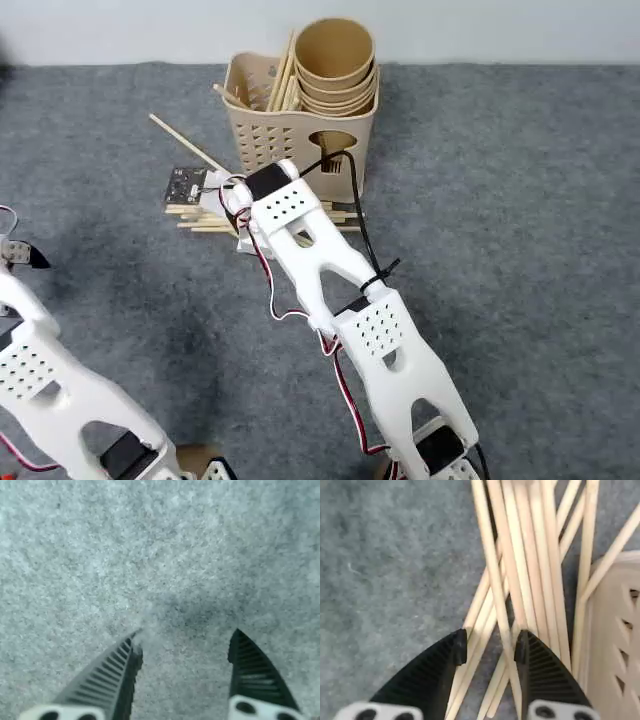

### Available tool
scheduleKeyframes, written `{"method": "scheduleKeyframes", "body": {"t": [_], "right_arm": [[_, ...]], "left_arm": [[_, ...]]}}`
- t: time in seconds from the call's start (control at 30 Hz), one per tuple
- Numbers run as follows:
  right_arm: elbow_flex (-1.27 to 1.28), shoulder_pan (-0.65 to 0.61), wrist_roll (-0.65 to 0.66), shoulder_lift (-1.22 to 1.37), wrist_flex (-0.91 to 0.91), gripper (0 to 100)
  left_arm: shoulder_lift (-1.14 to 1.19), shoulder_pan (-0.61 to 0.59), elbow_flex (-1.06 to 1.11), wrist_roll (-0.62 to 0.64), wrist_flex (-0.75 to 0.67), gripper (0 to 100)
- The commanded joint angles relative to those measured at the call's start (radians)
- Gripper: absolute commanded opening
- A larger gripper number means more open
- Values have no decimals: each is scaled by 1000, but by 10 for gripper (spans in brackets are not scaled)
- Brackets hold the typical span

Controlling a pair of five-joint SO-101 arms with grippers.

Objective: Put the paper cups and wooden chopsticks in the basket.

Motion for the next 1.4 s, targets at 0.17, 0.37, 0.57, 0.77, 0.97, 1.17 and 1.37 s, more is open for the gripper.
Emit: {"method": "scheduleKeyframes", "body": {"t": [0.17, 0.37, 0.57, 0.77, 0.97, 1.17, 1.37], "right_arm": [[-48, 15, -63, -4, 12, 177], [-46, -10, -149, 5, 50, 179], [-48, -64, -222, -15, 113, 180], [-48, -64, -224, 5, 111, 178], [-48, -71, -324, 16, 7, 171], [-48, -102, -338, 18, 2, 34], [-48, -105, -338, 7, 13, 7]], "left_arm": [[-61, 5, -2, 14, 20, 264], [-60, 5, -2, 14, 20, 264], [-58, 5, -2, 14, 20, 264], [-58, 9, -2, 14, 20, 264], [-58, 9, -2, 14, 20, 264], [-58, 9, -2, 14, 20, 264], [-63, 9, -2, 14, 20, 264]]}}
